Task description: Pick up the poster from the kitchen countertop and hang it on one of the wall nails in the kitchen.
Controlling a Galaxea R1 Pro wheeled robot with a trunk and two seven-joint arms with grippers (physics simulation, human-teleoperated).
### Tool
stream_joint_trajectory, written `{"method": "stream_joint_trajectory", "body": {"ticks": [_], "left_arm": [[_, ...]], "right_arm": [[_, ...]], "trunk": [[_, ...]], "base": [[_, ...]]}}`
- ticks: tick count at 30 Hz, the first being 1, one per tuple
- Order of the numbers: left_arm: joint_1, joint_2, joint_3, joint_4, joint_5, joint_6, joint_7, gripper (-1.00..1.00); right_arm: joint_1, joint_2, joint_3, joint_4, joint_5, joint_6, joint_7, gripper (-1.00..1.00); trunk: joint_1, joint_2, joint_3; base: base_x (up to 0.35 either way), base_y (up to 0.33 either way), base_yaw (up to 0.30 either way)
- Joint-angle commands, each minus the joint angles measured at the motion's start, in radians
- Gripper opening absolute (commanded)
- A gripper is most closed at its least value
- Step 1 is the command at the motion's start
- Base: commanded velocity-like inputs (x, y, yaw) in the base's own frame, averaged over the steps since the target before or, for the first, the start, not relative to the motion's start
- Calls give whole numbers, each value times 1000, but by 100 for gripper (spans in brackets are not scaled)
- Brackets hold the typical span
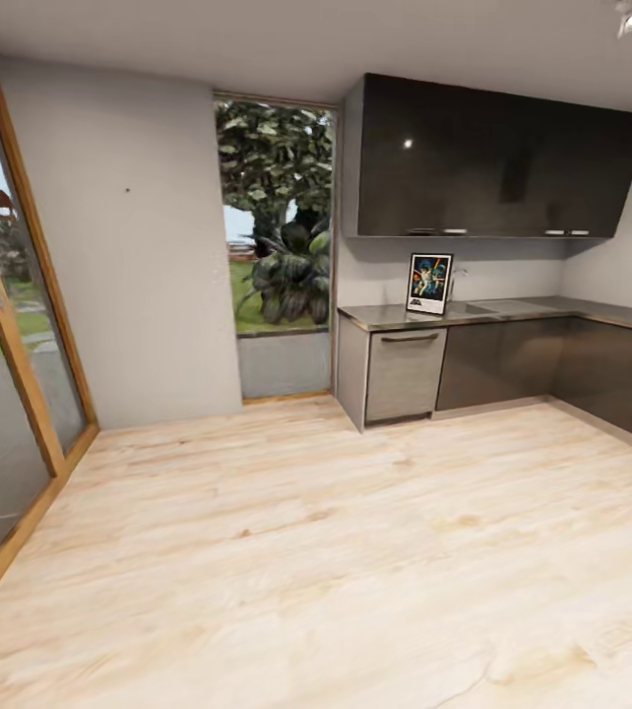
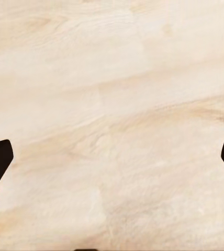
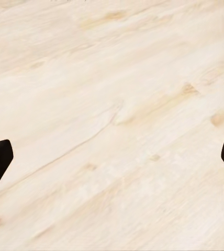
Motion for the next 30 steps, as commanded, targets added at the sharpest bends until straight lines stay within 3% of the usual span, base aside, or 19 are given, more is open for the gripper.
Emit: {"method": "stream_joint_trajectory", "body": {"ticks": [1,21,30], "left_arm": [[0,0,1,-1,0,-1,0,100],[0,0,1,-1,0,-1,0,100],[0,0,1,-1,0,-1,0,100]], "right_arm": [[-1,0,-1,1,0,-4,0,100],[-1,0,-1,2,0,-4,0,100],[-1,0,0,5,1,-4,-1,100]], "trunk": [[0,0,-1],[0,0,-1],[0,0,-1]], "base": [[245,-258,-261],[249,-251,-261],[307,-124,-72]]}}
